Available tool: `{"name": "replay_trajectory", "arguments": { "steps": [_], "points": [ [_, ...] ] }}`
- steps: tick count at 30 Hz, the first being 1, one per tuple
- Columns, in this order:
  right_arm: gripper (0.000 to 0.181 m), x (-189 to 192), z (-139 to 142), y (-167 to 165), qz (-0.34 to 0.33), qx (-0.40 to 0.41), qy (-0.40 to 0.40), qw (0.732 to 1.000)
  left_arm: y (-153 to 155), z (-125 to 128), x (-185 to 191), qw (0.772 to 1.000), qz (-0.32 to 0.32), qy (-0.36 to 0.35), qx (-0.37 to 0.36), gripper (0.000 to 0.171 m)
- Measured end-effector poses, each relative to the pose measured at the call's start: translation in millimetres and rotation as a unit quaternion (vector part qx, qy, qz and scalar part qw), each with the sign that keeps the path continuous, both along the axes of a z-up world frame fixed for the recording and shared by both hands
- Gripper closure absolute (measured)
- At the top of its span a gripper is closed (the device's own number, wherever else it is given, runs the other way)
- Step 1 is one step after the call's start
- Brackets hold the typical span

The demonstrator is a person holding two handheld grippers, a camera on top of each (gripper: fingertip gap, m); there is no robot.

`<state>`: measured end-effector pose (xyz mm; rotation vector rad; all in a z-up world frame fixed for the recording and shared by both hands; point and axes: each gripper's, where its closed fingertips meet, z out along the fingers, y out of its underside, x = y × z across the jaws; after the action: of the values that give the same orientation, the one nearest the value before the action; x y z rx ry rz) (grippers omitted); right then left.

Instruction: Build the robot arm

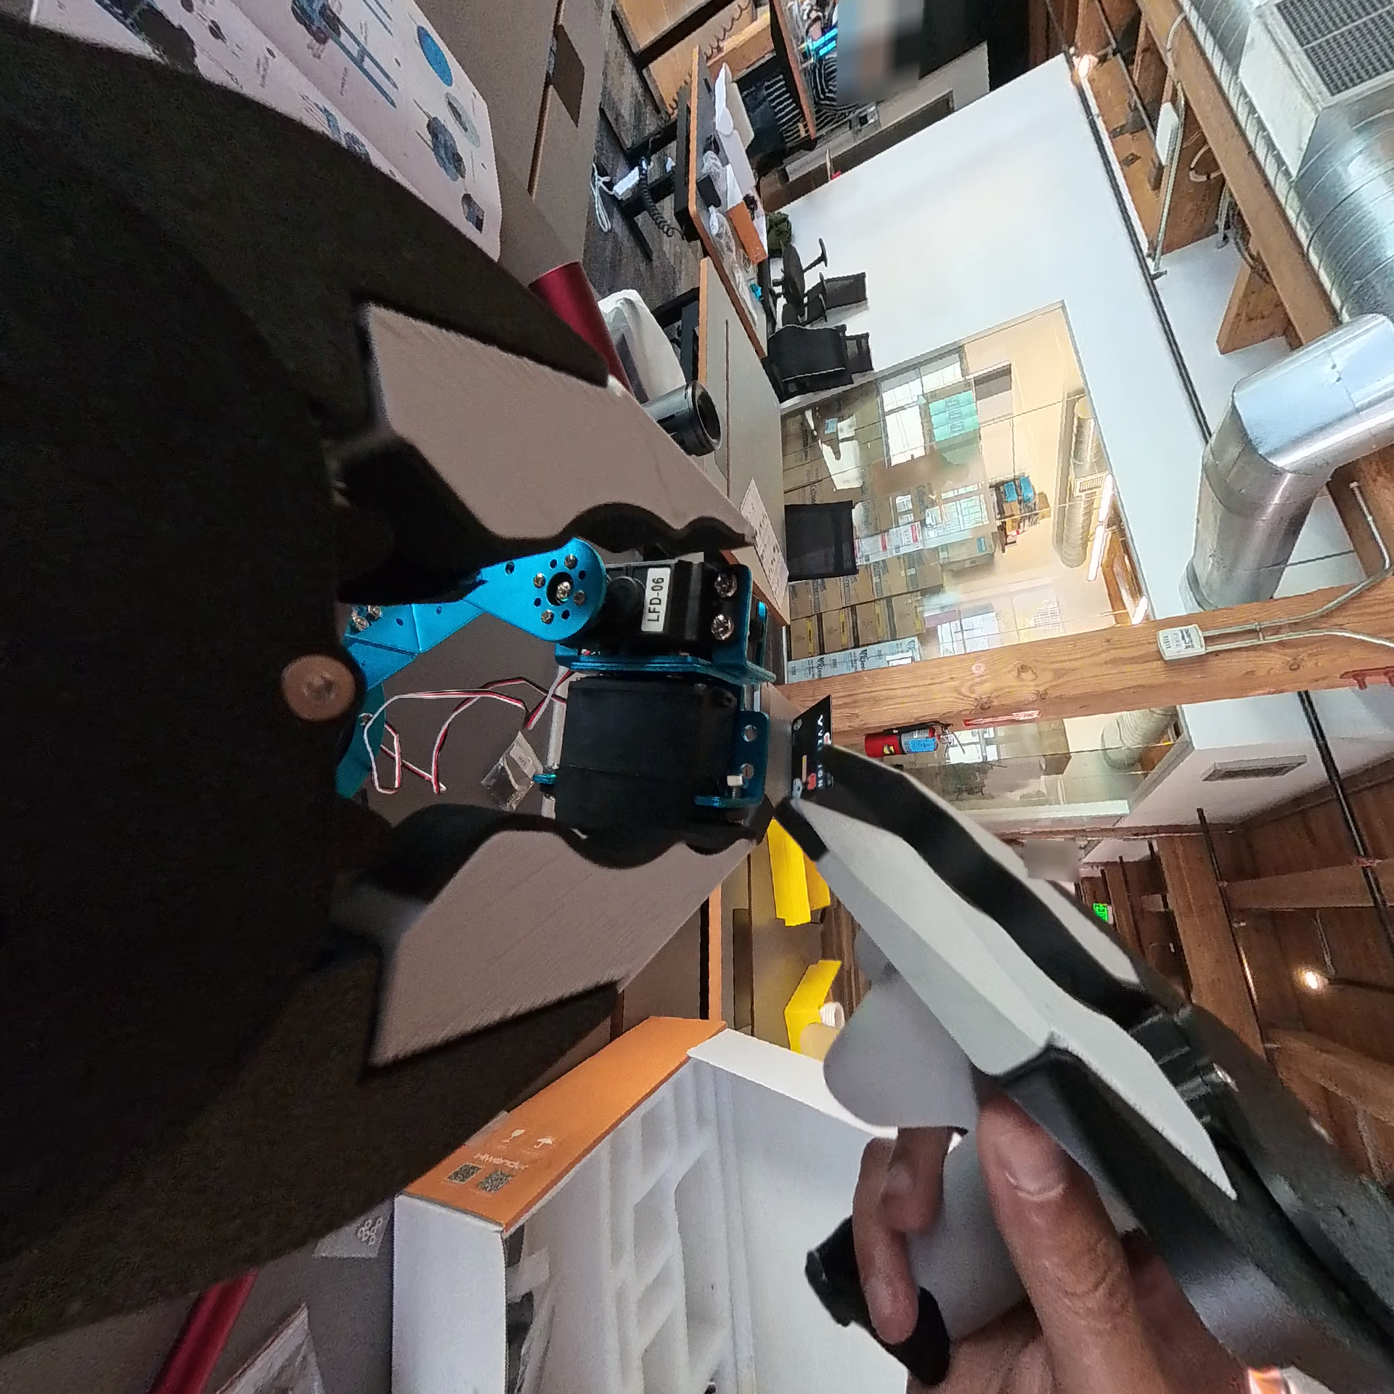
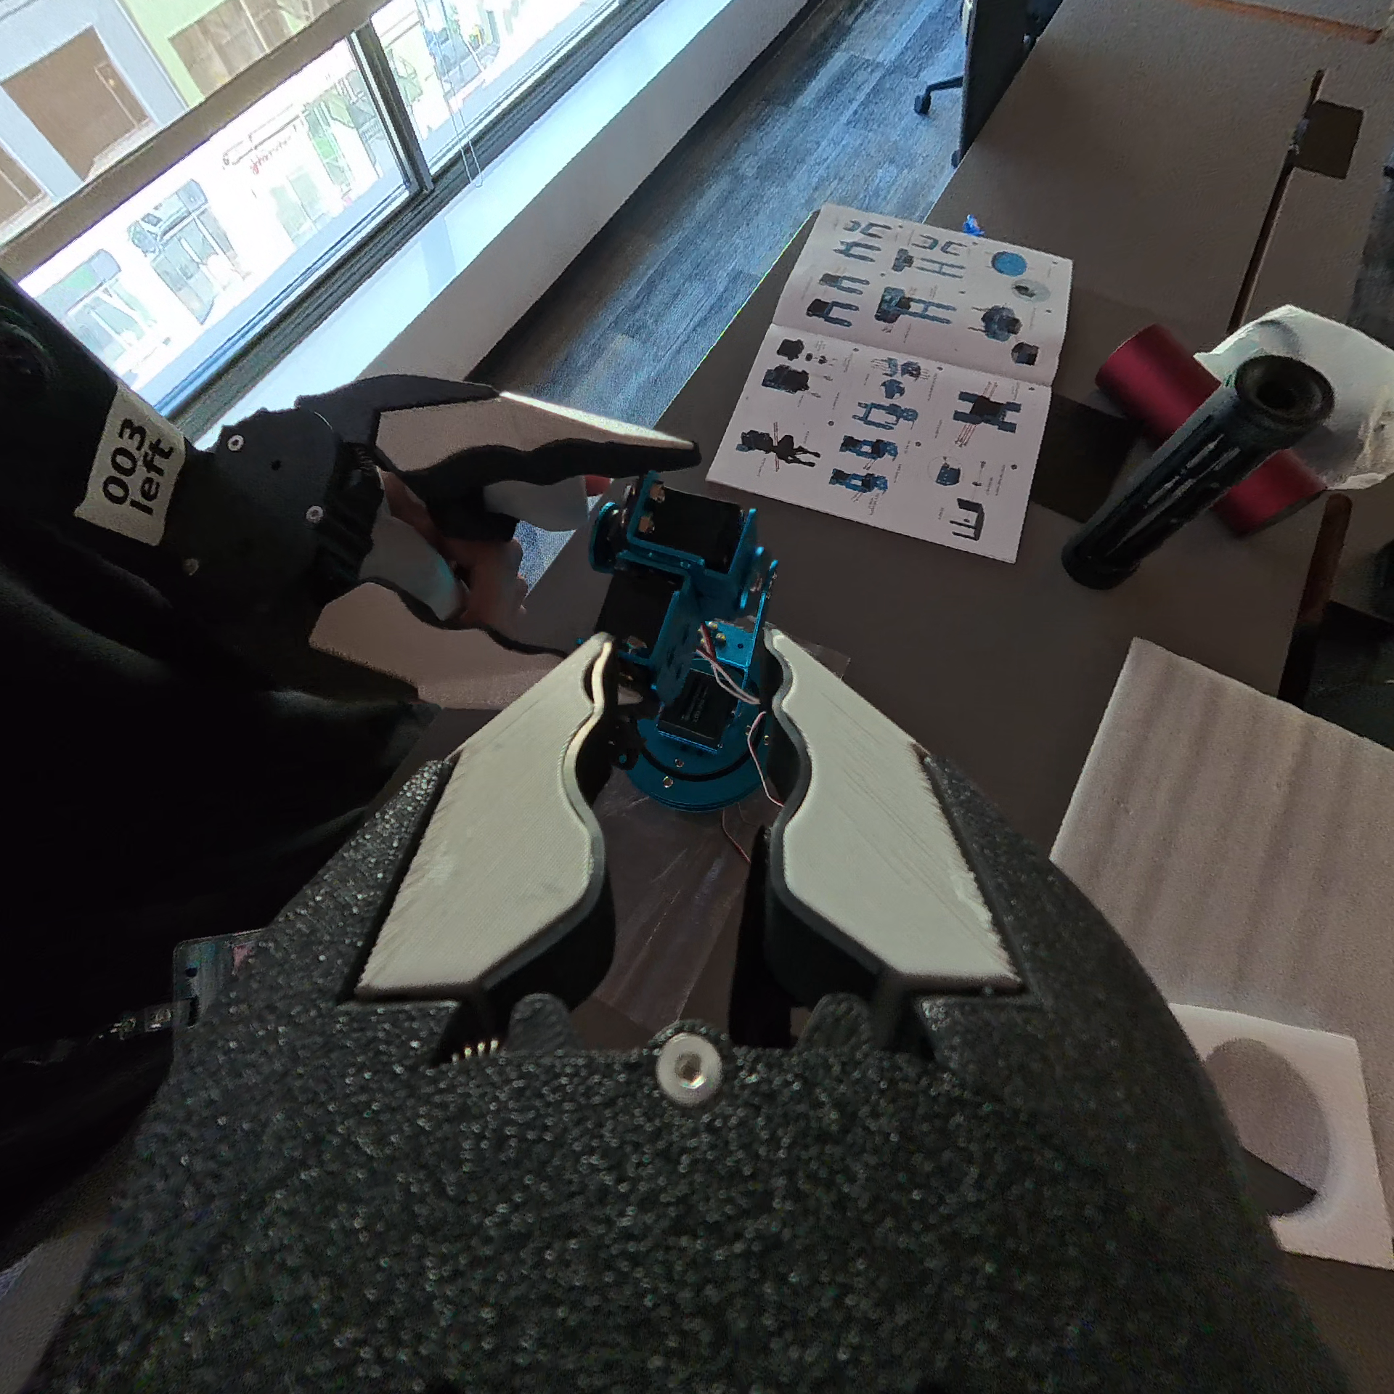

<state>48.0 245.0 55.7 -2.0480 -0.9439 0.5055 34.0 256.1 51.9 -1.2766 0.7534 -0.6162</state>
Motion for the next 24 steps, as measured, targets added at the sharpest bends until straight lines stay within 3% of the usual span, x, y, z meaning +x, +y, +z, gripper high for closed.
{"name": "replay_trajectory", "arguments": {
  "steps": [12,20,24],
  "points": [
    [0.142,-8.4,-13.6,8.5,0.01,-0.031,-0.04,0.999,-0.8,0.0,0.8,1.0,-0.007,-0.002,0.001,0.102],
    [0.145,-2.3,2.7,8.4,0.003,-0.013,-0.035,0.999,-0.2,0.3,1.6,1.0,-0.008,-0.005,0.001,0.103],
    [0.145,-6.4,-5.4,11.2,0.008,-0.011,-0.053,0.998,-0.2,0.4,2.1,1.0,-0.006,-0.005,0.003,0.102]
  ]
}}
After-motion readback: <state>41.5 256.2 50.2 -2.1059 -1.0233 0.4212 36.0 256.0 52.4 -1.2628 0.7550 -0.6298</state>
